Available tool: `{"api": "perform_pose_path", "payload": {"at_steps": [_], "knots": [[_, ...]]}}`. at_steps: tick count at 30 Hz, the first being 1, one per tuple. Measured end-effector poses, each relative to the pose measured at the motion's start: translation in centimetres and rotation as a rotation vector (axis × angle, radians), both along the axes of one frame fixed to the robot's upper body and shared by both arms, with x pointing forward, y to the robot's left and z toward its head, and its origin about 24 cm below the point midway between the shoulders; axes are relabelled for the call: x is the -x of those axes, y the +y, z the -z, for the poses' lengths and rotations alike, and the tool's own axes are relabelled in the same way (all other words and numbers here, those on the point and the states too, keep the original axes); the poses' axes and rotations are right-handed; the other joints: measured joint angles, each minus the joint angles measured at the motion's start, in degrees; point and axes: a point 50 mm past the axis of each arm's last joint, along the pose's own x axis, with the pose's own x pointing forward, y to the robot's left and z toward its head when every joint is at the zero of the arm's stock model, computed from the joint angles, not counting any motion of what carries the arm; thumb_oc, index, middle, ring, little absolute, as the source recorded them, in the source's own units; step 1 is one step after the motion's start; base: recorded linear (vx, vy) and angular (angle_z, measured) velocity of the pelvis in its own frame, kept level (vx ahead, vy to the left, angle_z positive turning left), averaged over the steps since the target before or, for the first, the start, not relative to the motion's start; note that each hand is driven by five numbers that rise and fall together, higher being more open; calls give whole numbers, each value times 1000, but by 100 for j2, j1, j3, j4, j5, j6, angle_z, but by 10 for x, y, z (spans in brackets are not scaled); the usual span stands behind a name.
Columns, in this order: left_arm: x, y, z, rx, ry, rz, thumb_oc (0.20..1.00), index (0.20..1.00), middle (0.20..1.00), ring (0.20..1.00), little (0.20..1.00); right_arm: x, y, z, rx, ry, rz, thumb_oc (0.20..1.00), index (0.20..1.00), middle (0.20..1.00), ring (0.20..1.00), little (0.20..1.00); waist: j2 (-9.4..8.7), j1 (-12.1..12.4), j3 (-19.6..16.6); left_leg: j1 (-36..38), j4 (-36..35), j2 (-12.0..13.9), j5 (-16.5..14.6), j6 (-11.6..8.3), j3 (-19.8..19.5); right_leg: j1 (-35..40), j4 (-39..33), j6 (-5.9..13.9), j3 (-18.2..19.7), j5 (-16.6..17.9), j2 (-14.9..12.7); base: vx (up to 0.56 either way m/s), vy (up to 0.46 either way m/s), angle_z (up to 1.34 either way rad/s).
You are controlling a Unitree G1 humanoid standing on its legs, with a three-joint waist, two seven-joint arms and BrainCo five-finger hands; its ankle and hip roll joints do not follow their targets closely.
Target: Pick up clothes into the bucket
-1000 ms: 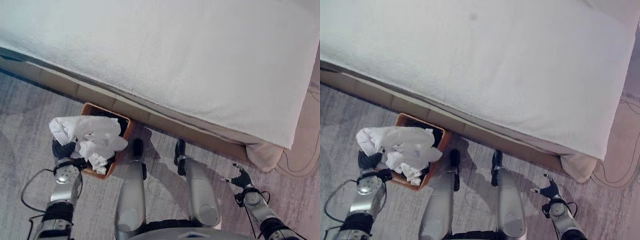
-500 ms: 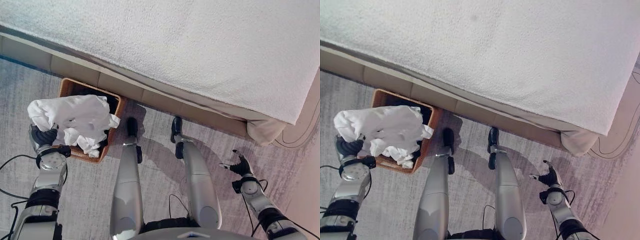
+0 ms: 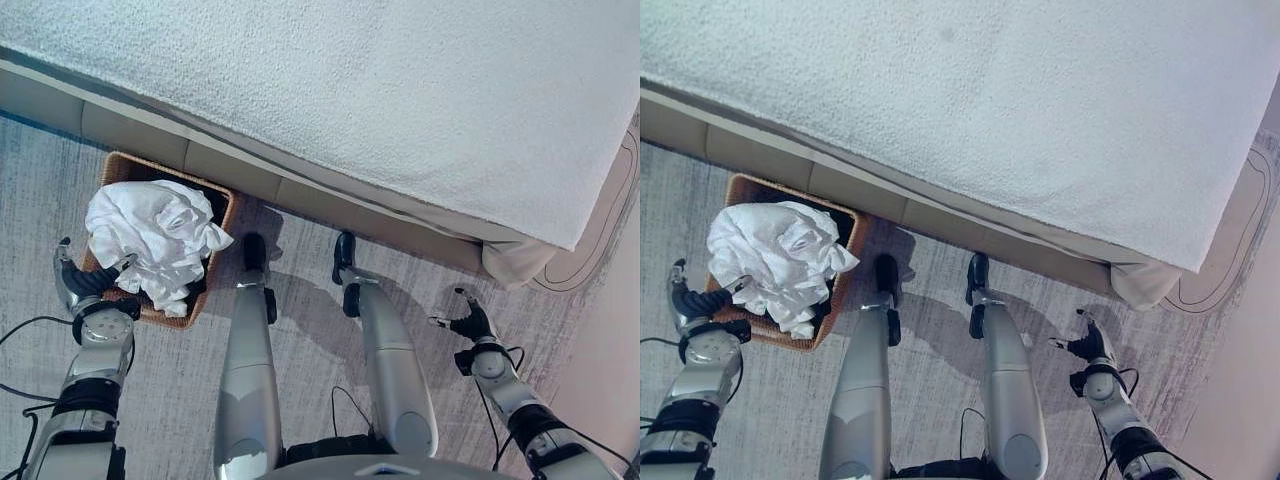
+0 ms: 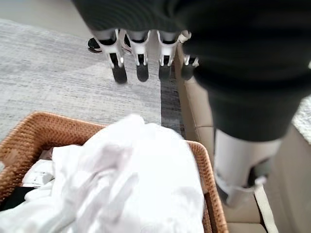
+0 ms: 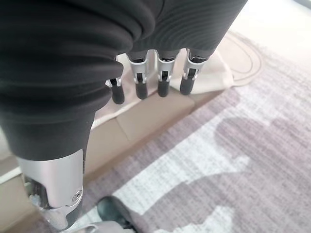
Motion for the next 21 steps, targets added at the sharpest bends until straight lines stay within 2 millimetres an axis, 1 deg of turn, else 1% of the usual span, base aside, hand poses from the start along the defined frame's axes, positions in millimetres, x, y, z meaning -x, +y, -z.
{"api": "perform_pose_path", "payload": {"at_steps": [2, 5, 6, 8, 9, 10, 11, 12, 13, 14, 15, 16, 17, 18, 19, 20, 21], "knots": [[0, -4, 5, 17, 7, 7, 1000, 1000, 1000, 1000, 1000, 0, 0, 0, -1, 2, -1, 1000, 1000, 1000, 1000, 1000, 1, 16, 1, 189, -111, -10, 19, 24, 47, 145, -65, 4, 27, 2, -14, -27, 5, -3], [1, -16, 18, 66, 30, 45, 1000, 1000, 1000, 1000, 1000, 0, 2, 2, -10, 15, -3, 1000, 1000, 1000, 1000, 1000, 7, 19, 3, 658, -413, -61, 79, 86, 97, 508, -184, 10, 49, 5, -65, -17, 3, 2], [3, -26, 29, 105, 47, 74, 1000, 1000, 1000, 1000, 1000, 1, 4, 3, -14, 19, -3, 1000, 1000, 1000, 1000, 1000, 14, 43, 2, 952, -582, -72, 113, 90, 153, 737, -263, 14, 93, 6, -77, 6, -10, -6], [6, -36, 43, 168, 72, 96, 1000, 1000, 1000, 1000, 1000, 0, 6, 4, -26, 22, -5, 1000, 1000, 1000, 1000, 1000, 33, 80, 8, 1288, -752, -83, 144, 80, 206, 1001, -337, 15, 137, 7, -87, 28, -20, -7], [10, -47, 58, 252, 94, 104, 1000, 1000, 1000, 1000, 1000, 2, 8, 6, -32, 32, -5, 1000, 1000, 1000, 1000, 1000, 84, 79, 0, 1626, -930, -106, 179, 70, 202, 1306, -454, 21, 141, 5, -98, 44, -25, -3], [13, -52, 65, 292, 97, 110, 1000, 1000, 1000, 1000, 1000, 2, 8, 7, -34, 35, -4, 1000, 1000, 1000, 1000, 1000, 119, 81, -4, 1792, -1028, -107, 193, 70, 204, 1453, -504, 29, 140, -3, -99, 57, -70, 0], [19, -62, 80, 386, 111, 115, 1000, 1000, 1000, 1000, 1000, 5, 8, 10, -39, 54, 0, 1000, 1000, 1000, 1000, 1000, 179, 98, -3, 2213, -1271, -133, 262, 63, 221, 1797, -613, 42, 136, -9, -117, 16, -50, 3], [22, -67, 86, 435, 115, 120, 1000, 1000, 1000, 1000, 1000, 7, 7, 12, -42, 63, 1, 1000, 1000, 1000, 1000, 1000, 230, 99, -11, 2398, -1369, -134, 270, 63, 216, 1967, -665, 43, 124, -18, -121, 84, -90, 5], [27, -77, 97, 530, 112, 138, 1000, 1000, 1000, 1000, 1000, 11, 3, 15, -62, 81, 27, 1000, 1000, 1000, 1000, 1000, 340, 102, -13, 2810, -1642, -142, 348, 32, 215, 2334, -812, 51, 102, -23, -123, 62, -40, 6], [30, -83, 103, 571, 114, 147, 1000, 1000, 1000, 1000, 1000, 13, 1, 16, -70, 88, 34, 1000, 1000, 1000, 1000, 1000, 406, 114, -12, 3028, -1776, -140, 370, 31, 215, 2529, -884, 61, 67, -29, -120, 131, -93, 8], [38, -93, 113, 620, 147, 178, 1000, 1000, 1000, 1000, 1000, 23, -5, 21, -89, 117, 70, 1000, 1000, 1000, 1000, 1000, 570, 116, -130, 3327, -2025, -142, 443, 31, 202, 2771, -1003, 75, 14, -36, -121, 62, -53, 7], [40, -96, 116, 632, 157, 191, 1000, 1000, 1000, 1000, 1000, 26, -8, 23, -90, 124, 80, 1000, 1000, 1000, 1000, 1000, 644, 118, -194, 3391, -2084, -132, 454, 24, 199, 2825, -1020, 72, 8, -47, -121, 129, -118, 5], [46, -103, 123, 664, 169, 197, 1000, 1000, 1000, 1000, 1000, 33, -13, 26, -102, 145, 104, 1000, 1000, 1000, 1000, 1000, 805, 135, -290, 3600, -2286, -128, 521, 7, 197, 2977, -1114, 78, -13, -43, -103, 67, -66, 1], [52, -108, 129, 689, 187, 204, 1000, 1000, 1000, 1000, 1000, 39, -17, 29, -125, 161, 128, 1000, 1000, 1000, 1000, 1000, 921, 135, -397, 3707, -2400, -105, 544, 3, 197, 3066, -1176, 79, -33, -45, -82, 94, -89, -1], [58, -112, 135, 712, 209, 206, 1000, 1000, 1000, 1000, 1000, 45, -19, 33, -144, 180, 147, 1000, 1000, 1000, 1000, 1000, 997, 141, -483, 3820, -2509, -92, 575, -16, 194, 3164, -1249, 78, -43, -42, -59, 52, -47, 0], [66, -114, 141, 730, 236, 200, 1000, 1000, 1000, 1000, 1000, 51, -20, 36, -155, 198, 162, 1000, 1000, 1000, 1000, 1000, 1080, 139, -635, 3852, -2560, -77, 587, -8, 189, 3199, -1297, 83, -51, -48, -42, 89, -93, -3], [78, -118, 150, 758, 273, 189, 1000, 1000, 1000, 1000, 1000, 58, -23, 41, -190, 216, 194, 1000, 1000, 1000, 1000, 1000, 1183, 116, -819, 3994, -2686, -35, 646, -35, 190, 3333, -1406, 75, -78, -43, 2, 61, -69, 1]]}}
